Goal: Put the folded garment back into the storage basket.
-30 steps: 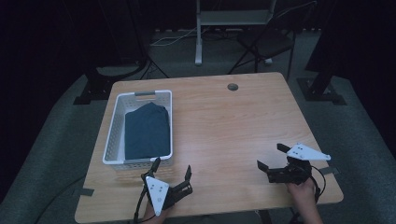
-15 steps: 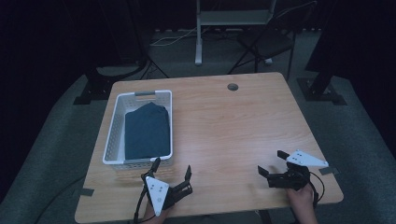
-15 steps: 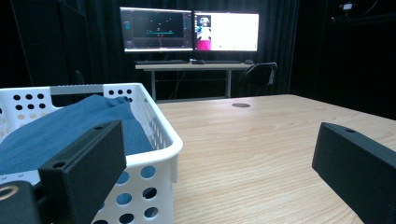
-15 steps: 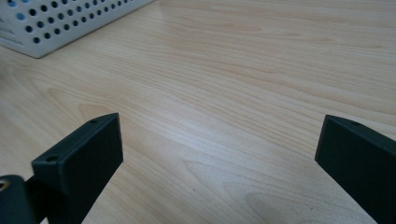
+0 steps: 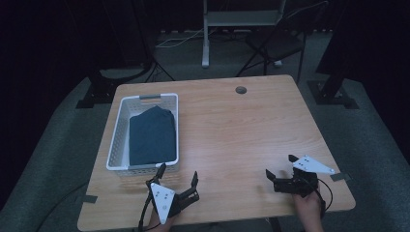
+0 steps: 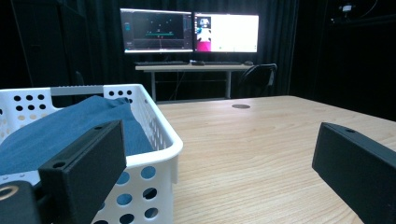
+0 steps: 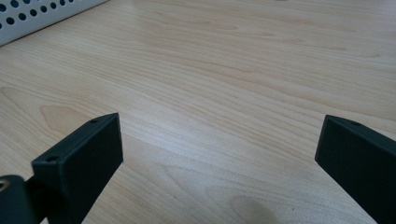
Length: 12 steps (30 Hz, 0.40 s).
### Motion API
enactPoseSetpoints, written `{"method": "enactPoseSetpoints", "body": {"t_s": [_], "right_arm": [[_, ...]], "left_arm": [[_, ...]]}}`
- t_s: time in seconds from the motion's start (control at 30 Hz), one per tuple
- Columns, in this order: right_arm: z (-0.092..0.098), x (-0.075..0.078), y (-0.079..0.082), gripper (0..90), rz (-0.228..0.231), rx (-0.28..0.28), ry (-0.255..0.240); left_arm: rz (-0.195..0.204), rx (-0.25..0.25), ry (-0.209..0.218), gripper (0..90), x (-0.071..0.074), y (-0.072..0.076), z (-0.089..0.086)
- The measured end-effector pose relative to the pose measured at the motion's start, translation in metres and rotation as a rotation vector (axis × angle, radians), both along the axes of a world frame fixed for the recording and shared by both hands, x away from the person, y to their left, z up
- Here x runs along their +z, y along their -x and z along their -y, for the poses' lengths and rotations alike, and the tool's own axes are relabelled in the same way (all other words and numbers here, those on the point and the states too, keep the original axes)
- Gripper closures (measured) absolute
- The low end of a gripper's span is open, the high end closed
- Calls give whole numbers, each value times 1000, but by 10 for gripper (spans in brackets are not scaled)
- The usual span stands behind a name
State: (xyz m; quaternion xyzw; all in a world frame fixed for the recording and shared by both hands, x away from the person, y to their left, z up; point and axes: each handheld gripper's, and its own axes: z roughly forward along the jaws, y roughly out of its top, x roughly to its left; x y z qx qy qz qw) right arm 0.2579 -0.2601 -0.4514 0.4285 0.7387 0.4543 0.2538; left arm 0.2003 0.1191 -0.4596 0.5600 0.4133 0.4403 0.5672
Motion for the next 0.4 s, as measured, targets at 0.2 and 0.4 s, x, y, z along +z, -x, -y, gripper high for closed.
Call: {"method": "enactPoseSetpoints", "body": {"t_s": [0.2,0.4], "right_arm": [[-1,0,1,8,14,-14,7],[-2,0,1,8,12,-11,14]], "left_arm": [[-1,0,0,42,0,0,0],[-1,-1,0,42,0,0,0]]}}
